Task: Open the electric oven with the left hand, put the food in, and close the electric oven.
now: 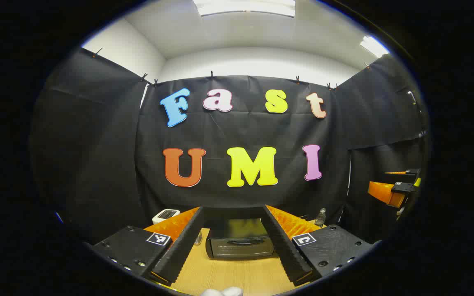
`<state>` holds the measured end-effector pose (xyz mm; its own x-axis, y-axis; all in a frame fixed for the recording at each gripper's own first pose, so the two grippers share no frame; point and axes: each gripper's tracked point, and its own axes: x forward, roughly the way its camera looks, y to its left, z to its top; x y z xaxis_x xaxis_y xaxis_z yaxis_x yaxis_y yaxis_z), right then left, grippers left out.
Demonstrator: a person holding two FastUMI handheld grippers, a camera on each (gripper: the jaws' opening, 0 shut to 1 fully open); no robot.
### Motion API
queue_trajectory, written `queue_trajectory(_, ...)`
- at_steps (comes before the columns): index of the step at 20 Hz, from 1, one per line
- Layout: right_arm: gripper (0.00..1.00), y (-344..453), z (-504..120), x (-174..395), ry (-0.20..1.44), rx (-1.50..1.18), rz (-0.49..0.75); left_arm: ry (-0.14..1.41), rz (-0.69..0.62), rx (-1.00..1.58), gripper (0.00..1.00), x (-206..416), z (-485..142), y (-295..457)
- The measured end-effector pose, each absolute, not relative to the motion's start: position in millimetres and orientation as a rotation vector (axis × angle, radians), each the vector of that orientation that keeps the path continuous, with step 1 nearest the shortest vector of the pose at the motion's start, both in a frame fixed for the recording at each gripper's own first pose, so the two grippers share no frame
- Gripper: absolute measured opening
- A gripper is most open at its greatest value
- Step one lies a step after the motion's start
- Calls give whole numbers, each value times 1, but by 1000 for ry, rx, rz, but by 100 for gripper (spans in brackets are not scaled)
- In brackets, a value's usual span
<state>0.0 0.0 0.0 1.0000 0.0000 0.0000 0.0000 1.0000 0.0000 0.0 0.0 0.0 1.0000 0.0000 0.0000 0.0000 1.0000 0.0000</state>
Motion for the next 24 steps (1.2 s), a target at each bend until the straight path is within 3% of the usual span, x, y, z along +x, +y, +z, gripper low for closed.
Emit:
queue_trajectory(15,90,2,-1,0,-9,-2,-9,8,3,4,92,4,-9,9)
queue_trajectory(24,90,-17,-6,17,-9,-5,32,43,-8,-9,92,59,-61,-15)
